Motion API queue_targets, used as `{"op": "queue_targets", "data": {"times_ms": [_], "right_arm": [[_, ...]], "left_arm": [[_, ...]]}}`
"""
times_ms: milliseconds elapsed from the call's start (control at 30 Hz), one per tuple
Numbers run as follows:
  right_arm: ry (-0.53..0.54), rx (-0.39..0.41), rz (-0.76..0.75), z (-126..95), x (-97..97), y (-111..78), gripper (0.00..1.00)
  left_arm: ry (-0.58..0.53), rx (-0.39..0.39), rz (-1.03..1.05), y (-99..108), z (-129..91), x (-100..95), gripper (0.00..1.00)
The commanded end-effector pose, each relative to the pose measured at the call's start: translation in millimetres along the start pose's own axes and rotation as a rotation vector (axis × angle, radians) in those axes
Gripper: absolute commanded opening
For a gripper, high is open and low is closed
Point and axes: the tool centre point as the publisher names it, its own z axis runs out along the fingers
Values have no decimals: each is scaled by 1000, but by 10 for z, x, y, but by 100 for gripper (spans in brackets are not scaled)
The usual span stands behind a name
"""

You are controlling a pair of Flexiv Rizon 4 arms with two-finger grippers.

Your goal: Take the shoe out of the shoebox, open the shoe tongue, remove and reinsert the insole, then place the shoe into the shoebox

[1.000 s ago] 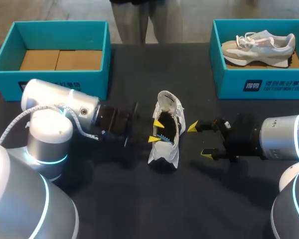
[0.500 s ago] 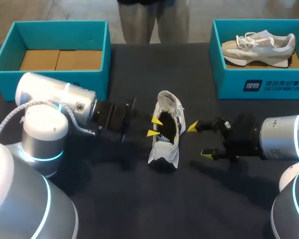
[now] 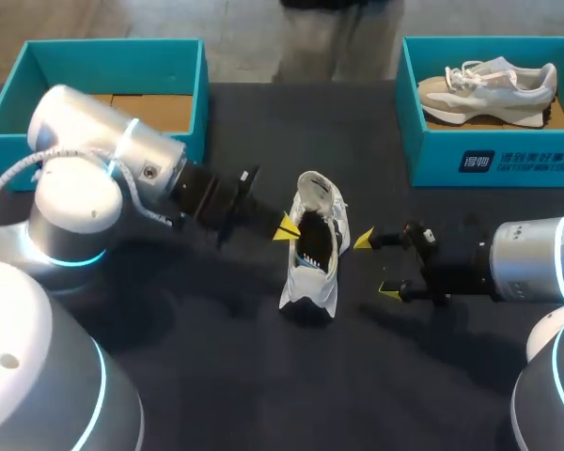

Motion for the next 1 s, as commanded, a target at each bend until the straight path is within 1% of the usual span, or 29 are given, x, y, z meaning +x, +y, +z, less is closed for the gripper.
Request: {"op": "queue_targets", "data": {"times_ms": [33,100,167,200,267,300,333,433,500,533,600,633,767,1000], "right_arm": [[-4,-3,1,-2,11,-14,100],[-4,-3,1,-2,11,-14,100],[-16,-5,-2,-30,7,-11,100],[-16,-5,-2,-30,7,-11,100],[-47,-27,-15,-137,-16,4,100],[-47,-27,-15,-137,-16,4,100],[-60,-29,-21,-206,-30,6,100],[-85,-41,-25,-298,-49,18,100],[-100,-44,-31,-330,-55,23,100],[-113,-49,-33,-369,-61,29,100],[-118,-48,-35,-402,-63,30,100],[-130,-51,-41,-441,-63,33,100],[-150,-59,-57,-534,-46,25,100],[-182,-72,-93,-678,-14,37,100]], "left_arm": [[128,7,17,49,-7,-69,0],[149,9,25,52,-6,-72,0],[204,13,52,55,-6,-84,0],[204,13,52,55,-6,-84,0],[259,20,77,50,-3,-95,0],[259,20,77,50,-3,-95,0],[298,27,96,49,0,-98,0],[356,27,119,61,2,-108,0],[381,25,133,70,6,-111,0],[413,30,144,71,16,-118,0],[434,36,161,70,29,-120,0],[465,42,171,61,48,-120,0],[533,63,203,70,87,-100,0],[624,76,259,53,127,-83,0]]}}
